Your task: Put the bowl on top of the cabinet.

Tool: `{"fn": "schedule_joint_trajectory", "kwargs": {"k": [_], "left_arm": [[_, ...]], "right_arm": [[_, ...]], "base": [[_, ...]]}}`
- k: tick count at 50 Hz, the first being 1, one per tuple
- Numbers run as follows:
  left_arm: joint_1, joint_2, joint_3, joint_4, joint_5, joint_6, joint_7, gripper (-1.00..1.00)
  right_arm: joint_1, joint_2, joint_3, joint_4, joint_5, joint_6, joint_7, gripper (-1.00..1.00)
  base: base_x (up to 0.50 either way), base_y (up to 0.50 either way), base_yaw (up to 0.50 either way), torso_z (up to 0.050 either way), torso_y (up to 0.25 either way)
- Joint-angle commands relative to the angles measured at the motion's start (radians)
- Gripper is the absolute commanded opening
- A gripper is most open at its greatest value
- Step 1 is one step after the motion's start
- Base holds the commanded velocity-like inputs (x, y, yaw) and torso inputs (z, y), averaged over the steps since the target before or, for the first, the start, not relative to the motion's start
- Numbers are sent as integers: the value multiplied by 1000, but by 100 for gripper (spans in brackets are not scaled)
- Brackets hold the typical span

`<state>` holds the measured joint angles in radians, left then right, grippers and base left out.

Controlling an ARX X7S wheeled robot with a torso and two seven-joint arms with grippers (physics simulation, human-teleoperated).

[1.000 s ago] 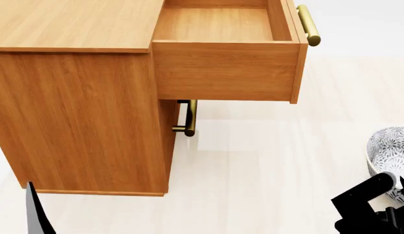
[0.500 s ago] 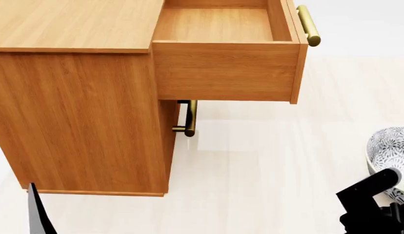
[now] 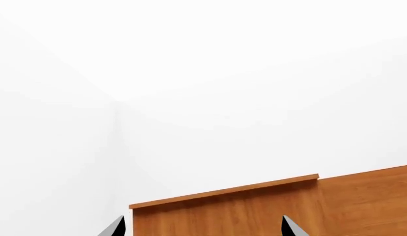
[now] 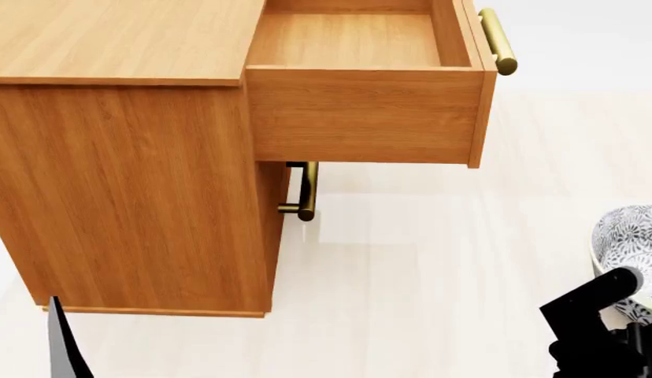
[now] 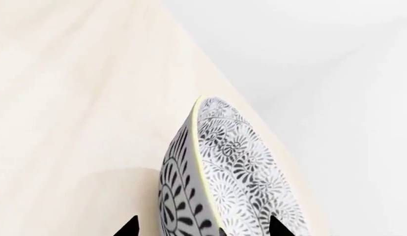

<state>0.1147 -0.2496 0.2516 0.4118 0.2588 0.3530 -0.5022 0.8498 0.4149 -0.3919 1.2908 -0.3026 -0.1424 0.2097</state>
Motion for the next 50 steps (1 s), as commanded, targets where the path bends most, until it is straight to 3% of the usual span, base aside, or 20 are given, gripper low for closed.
{"fn": "schedule_joint_trajectory", "kwargs": {"k": [1,2,17,26,33,43,50], "left_arm": [[0,-1,-6,-1,-2,12,0,100],[0,-1,-5,2,-2,9,0,100],[-2,-7,-3,8,-8,1,-6,100],[0,-12,-5,12,-15,1,-13,100],[-2,-15,-3,8,-18,4,-18,100],[-6,-18,2,5,-15,5,-23,100],[-4,-21,4,10,-14,4,-26,100]], "right_arm": [[0,-22,-95,17,80,3,17,100],[3,-19,-97,17,95,9,20,-100],[44,-8,-208,17,166,31,104,-100],[230,49,-188,6,205,80,172,-100],[260,178,-134,-407,216,333,179,-100],[444,207,-108,-519,205,408,155,-100],[639,168,-112,-532,187,404,123,-100]], "base": [[0,0,0,0,0],[0,0,0,0,0],[0,0,0,0,0],[0,0,0,0,0],[0,0,0,0,0],[0,0,0,0,0],[0,0,0,0,0]]}}
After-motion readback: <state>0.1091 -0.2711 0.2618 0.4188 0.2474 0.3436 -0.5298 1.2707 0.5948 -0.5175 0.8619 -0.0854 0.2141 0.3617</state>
